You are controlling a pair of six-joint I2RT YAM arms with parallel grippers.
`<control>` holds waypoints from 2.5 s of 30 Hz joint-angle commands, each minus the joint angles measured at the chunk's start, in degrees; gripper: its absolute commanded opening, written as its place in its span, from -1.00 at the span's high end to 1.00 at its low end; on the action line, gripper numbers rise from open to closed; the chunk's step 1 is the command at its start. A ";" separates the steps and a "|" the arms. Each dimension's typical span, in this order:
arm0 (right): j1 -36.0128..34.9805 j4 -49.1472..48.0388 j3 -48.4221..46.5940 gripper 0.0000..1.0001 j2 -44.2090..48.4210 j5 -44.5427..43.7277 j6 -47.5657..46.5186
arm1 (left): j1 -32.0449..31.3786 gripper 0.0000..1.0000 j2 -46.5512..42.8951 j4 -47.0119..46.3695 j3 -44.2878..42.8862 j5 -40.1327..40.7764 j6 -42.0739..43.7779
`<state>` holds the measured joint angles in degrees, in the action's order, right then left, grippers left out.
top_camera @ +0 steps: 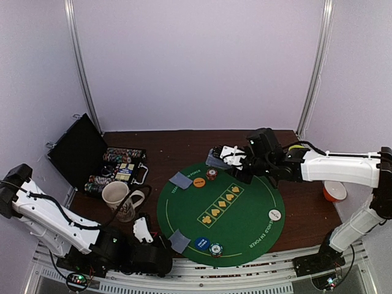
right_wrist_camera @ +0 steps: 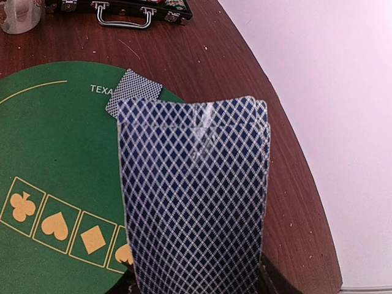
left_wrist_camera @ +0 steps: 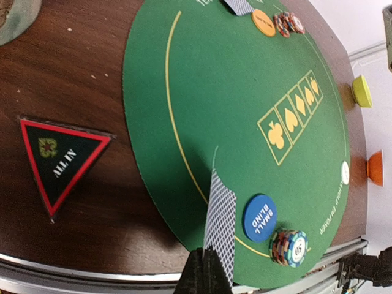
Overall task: Distribute texas hold em gaming equipment
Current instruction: Distribute the poker card in the small blind area, then pick up the poker card from the face-down deck piles.
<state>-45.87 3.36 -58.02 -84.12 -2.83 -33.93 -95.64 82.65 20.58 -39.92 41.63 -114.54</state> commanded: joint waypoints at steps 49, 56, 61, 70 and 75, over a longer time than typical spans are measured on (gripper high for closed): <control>-3.61 2.64 -1.93 0.09 -1.61 6.99 -3.75 | 14.80 -0.54 -32.30 -11.61 -5.03 -3.08 62.69; -4.19 2.14 -3.92 0.09 -1.41 8.80 -3.61 | 27.37 -0.71 -13.28 5.44 -31.54 -24.45 84.41; -4.22 1.70 -5.05 0.08 -0.99 8.93 -3.60 | 41.10 -0.78 -9.65 1.47 -35.48 -44.43 89.07; -4.09 2.86 -7.15 0.08 -2.75 11.87 -4.28 | 55.06 -0.96 -0.46 -4.01 -34.73 -68.23 95.17; -3.95 3.77 -8.88 0.08 -4.00 11.28 -4.56 | 55.41 -0.96 1.25 -9.39 -30.44 -72.25 95.58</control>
<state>-49.80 6.35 -64.42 -87.20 7.99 -38.06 -40.60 83.42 17.54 -72.44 -22.57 -21.87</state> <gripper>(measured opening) 0.463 0.982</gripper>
